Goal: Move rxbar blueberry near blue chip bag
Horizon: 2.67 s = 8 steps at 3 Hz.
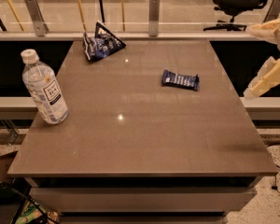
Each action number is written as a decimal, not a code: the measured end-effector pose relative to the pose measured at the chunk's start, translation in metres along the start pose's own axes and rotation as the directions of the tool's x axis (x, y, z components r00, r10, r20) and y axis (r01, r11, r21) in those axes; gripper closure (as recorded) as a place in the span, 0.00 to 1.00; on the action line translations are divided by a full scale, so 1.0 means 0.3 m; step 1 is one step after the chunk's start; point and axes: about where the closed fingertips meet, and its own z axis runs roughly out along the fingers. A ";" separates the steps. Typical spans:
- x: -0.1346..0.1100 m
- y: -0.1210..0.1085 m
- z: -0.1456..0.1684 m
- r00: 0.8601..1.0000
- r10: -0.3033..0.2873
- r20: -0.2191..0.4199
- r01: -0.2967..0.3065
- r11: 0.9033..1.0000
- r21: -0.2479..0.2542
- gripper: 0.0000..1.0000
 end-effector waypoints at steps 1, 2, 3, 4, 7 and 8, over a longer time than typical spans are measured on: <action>0.029 -0.051 0.045 0.999 0.026 0.034 -0.025 0.999 -0.019 0.00; 0.058 -0.099 0.088 0.996 0.064 0.069 -0.060 0.997 -0.055 0.00; 0.094 -0.130 0.133 0.988 0.112 0.102 -0.102 0.990 -0.092 0.00; 0.094 -0.130 0.133 0.988 0.112 0.102 -0.102 0.990 -0.092 0.00; 0.170 -0.101 0.268 0.965 0.179 0.194 -0.160 0.981 -0.108 0.00; 0.183 -0.097 0.303 0.958 0.177 0.227 -0.158 0.983 -0.097 0.00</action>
Offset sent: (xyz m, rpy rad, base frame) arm 0.0602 -0.0180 -0.0265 0.1510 0.1001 0.0187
